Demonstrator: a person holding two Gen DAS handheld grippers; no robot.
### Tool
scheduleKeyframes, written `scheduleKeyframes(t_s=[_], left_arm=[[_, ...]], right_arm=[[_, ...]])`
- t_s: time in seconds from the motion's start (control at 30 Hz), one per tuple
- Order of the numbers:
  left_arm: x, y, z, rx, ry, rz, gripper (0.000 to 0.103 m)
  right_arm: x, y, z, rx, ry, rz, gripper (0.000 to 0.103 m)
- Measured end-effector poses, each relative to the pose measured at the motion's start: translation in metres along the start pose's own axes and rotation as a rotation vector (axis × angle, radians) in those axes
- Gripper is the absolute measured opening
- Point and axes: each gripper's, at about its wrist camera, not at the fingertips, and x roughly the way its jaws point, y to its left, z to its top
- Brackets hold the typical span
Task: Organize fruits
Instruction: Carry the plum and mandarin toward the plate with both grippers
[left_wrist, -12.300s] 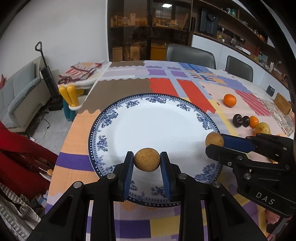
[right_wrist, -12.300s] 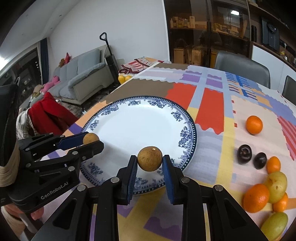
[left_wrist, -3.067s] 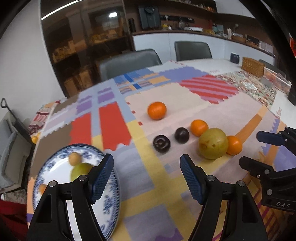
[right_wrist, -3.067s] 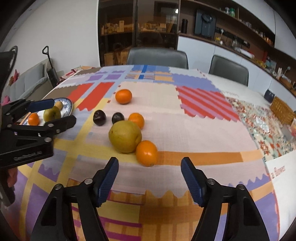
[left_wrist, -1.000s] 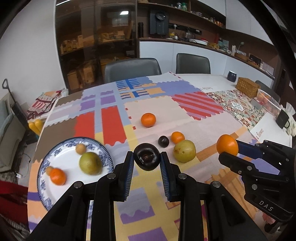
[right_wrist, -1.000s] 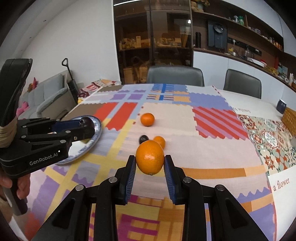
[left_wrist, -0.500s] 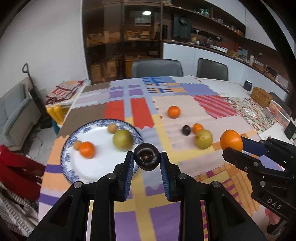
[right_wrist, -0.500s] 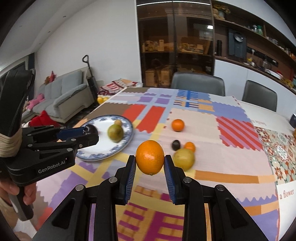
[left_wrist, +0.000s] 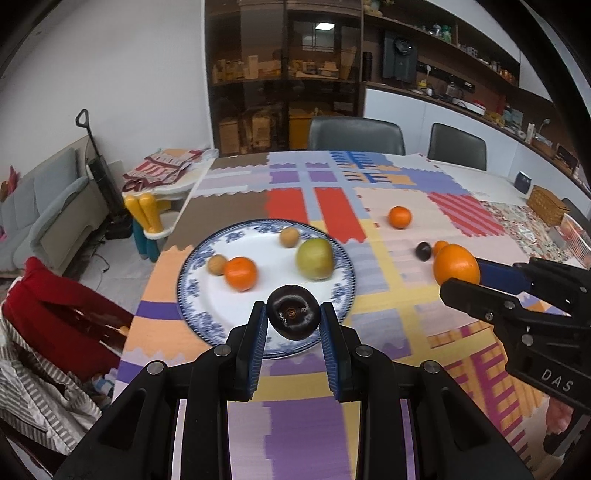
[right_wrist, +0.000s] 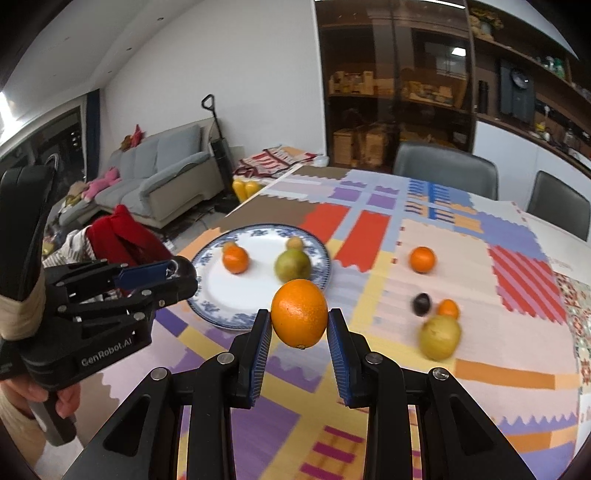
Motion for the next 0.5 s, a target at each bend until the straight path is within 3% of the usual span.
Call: scheduleKeyframes(t_s=[0.5], left_arm=[[0.049,0.054,0.005,-0.046,0.072,0.001,0.028]], right_arm=[[0.079,0.031,0.026,-0.04,0.114,0.084,0.032]])
